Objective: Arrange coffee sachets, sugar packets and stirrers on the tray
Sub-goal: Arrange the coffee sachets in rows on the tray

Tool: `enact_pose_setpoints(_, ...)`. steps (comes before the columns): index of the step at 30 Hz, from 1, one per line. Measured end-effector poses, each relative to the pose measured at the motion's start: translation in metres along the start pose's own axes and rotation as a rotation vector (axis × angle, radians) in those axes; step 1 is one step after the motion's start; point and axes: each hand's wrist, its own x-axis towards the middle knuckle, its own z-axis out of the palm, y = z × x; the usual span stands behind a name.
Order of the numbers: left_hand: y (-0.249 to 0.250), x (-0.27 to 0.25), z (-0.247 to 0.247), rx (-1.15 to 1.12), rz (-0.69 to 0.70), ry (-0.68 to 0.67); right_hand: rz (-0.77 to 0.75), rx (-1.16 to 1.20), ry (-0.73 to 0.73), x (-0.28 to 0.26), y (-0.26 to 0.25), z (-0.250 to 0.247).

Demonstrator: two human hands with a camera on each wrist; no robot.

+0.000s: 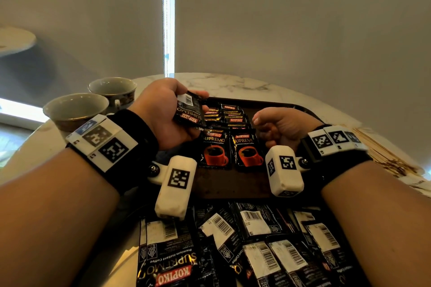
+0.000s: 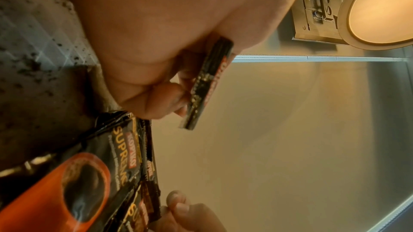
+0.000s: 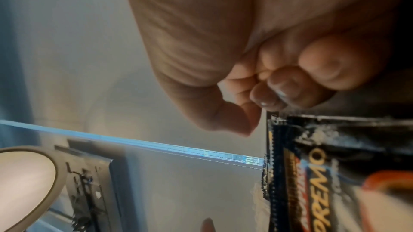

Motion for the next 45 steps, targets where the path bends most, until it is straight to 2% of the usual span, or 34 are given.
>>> enact_pose_setpoints(4,0.000,-0.001,0.001,0.026,0.020,0.031,-0.069,0.042,0.070,-0.002,-0.007,-0.001)
enact_pose_setpoints(7,0.000,-0.003,0.004,0.052,0.059,0.029,-0.204,-0.019,0.085,-0.008,-0.015,0.004)
enact_pose_setpoints(10,-0.001,-0.007,0.008,0.018,0.100,0.010,-0.334,-0.050,-0.026,-0.020,-0.027,0.018)
enact_pose_setpoints(13,-0.001,-0.008,0.010,-0.002,0.121,0.009,-0.391,-0.079,-0.179,-0.028,-0.034,0.028)
enact_pose_setpoints(16,-0.001,-0.008,0.011,-0.013,0.121,0.026,-0.496,-0.252,-0.220,-0.030,-0.033,0.038)
enact_pose_setpoints(19,0.000,-0.009,0.012,0.014,0.100,0.056,-0.559,-0.383,-0.153,-0.028,-0.030,0.046)
enact_pose_setpoints(23,0.003,-0.011,0.012,0.096,0.000,0.013,-0.564,-0.322,-0.063,-0.023,-0.029,0.046)
enact_pose_setpoints(26,0.005,-0.011,0.007,0.196,-0.102,-0.028,-0.605,-0.322,0.060,-0.022,-0.030,0.047)
enact_pose_setpoints(28,0.008,-0.010,0.002,0.250,-0.139,-0.028,-0.601,-0.279,0.143,-0.021,-0.030,0.047)
enact_pose_setpoints(31,0.012,-0.010,-0.001,0.250,-0.112,0.032,-0.518,-0.239,0.188,-0.017,-0.027,0.044)
enact_pose_setpoints(36,0.016,-0.010,-0.003,0.179,-0.041,0.000,-0.339,-0.273,0.094,-0.009,-0.017,0.042)
enact_pose_setpoints(42,0.013,-0.010,-0.005,0.284,-0.235,-0.109,-0.199,-0.343,0.011,-0.010,-0.015,0.046)
enact_pose_setpoints(45,0.013,-0.008,-0.006,0.299,-0.250,-0.124,-0.172,-0.372,0.018,-0.009,-0.014,0.047)
